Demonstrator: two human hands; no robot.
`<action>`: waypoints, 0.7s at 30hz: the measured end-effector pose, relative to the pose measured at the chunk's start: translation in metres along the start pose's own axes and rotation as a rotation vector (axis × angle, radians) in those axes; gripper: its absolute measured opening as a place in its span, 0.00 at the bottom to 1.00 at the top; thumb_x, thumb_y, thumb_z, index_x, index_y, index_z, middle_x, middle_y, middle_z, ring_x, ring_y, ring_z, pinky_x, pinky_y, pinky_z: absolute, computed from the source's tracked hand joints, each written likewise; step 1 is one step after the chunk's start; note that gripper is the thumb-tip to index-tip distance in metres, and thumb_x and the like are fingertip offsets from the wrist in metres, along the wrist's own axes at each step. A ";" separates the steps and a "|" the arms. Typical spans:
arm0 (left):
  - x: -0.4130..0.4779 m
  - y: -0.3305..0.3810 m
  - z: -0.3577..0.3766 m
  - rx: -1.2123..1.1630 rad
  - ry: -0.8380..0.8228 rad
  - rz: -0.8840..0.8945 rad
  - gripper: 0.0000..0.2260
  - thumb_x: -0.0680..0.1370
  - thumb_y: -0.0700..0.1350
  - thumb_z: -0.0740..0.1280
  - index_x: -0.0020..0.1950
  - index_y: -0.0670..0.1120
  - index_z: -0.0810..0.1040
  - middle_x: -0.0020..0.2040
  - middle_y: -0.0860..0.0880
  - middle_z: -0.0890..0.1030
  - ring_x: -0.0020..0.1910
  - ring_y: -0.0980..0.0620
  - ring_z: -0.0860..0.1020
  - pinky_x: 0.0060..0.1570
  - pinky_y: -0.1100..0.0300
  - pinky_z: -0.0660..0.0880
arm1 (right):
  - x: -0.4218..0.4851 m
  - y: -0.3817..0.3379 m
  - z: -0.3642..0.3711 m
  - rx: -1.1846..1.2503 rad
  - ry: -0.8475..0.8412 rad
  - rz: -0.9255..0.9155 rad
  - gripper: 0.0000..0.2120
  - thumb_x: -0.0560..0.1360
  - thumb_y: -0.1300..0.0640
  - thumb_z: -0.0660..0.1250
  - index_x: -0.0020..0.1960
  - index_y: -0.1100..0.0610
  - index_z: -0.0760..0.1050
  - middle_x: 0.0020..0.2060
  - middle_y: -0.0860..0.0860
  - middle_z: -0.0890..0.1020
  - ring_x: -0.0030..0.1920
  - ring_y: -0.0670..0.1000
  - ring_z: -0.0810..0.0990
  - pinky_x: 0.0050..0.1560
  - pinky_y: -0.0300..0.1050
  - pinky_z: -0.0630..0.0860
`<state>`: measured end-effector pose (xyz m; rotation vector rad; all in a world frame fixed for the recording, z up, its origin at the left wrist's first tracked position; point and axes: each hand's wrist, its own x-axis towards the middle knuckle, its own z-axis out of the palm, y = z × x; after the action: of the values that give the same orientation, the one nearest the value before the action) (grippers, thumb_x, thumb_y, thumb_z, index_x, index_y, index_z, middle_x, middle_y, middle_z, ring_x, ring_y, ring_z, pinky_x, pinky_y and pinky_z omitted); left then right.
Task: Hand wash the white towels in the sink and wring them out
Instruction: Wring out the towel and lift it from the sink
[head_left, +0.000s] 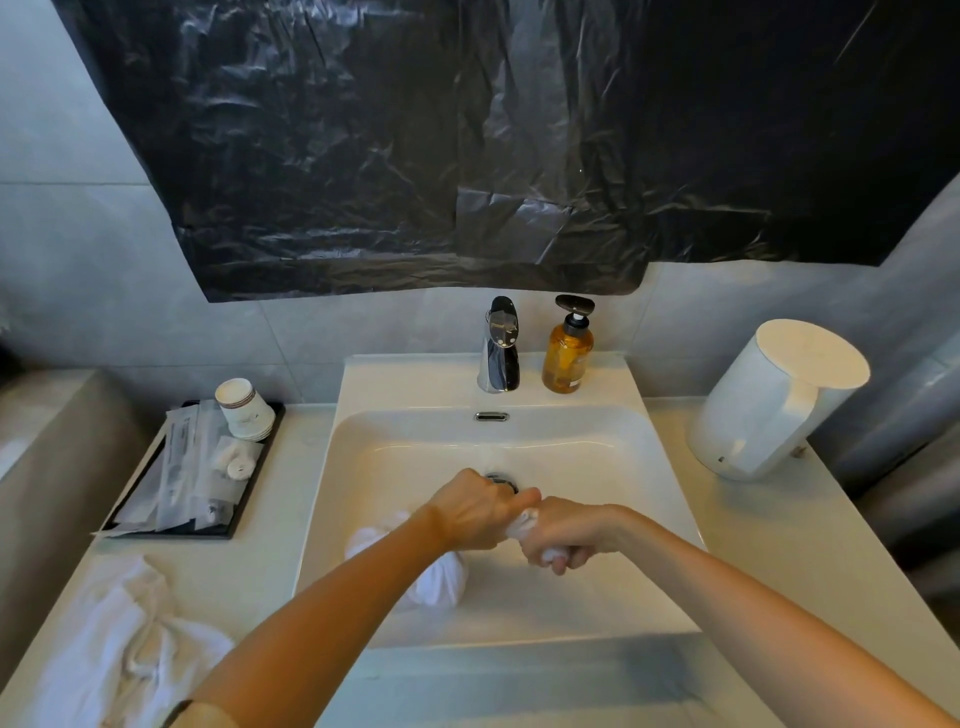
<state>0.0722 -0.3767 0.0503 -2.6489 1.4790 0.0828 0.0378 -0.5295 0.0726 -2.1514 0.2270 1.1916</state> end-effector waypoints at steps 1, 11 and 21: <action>0.001 -0.001 -0.002 0.009 -0.005 0.026 0.19 0.81 0.47 0.62 0.71 0.48 0.64 0.55 0.44 0.80 0.45 0.42 0.79 0.39 0.56 0.66 | -0.001 0.002 -0.002 0.034 -0.032 0.010 0.06 0.70 0.60 0.66 0.40 0.56 0.68 0.24 0.48 0.73 0.23 0.44 0.71 0.27 0.36 0.59; -0.004 -0.009 0.000 -0.099 0.150 0.040 0.19 0.77 0.48 0.69 0.65 0.49 0.66 0.50 0.45 0.81 0.38 0.47 0.76 0.38 0.58 0.70 | -0.007 0.000 0.000 0.136 -0.010 -0.082 0.08 0.71 0.61 0.67 0.41 0.55 0.68 0.30 0.50 0.73 0.25 0.45 0.70 0.24 0.35 0.60; -0.069 -0.005 0.038 -1.084 0.187 -0.697 0.39 0.62 0.62 0.76 0.68 0.53 0.65 0.57 0.55 0.77 0.55 0.53 0.78 0.58 0.54 0.76 | -0.063 -0.024 -0.027 0.070 0.369 -0.298 0.10 0.67 0.66 0.66 0.43 0.54 0.77 0.26 0.50 0.75 0.27 0.49 0.69 0.28 0.38 0.66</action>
<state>0.0409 -0.3112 0.0199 -3.9335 0.4262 0.7787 0.0309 -0.5376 0.1448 -2.2351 0.0980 0.6081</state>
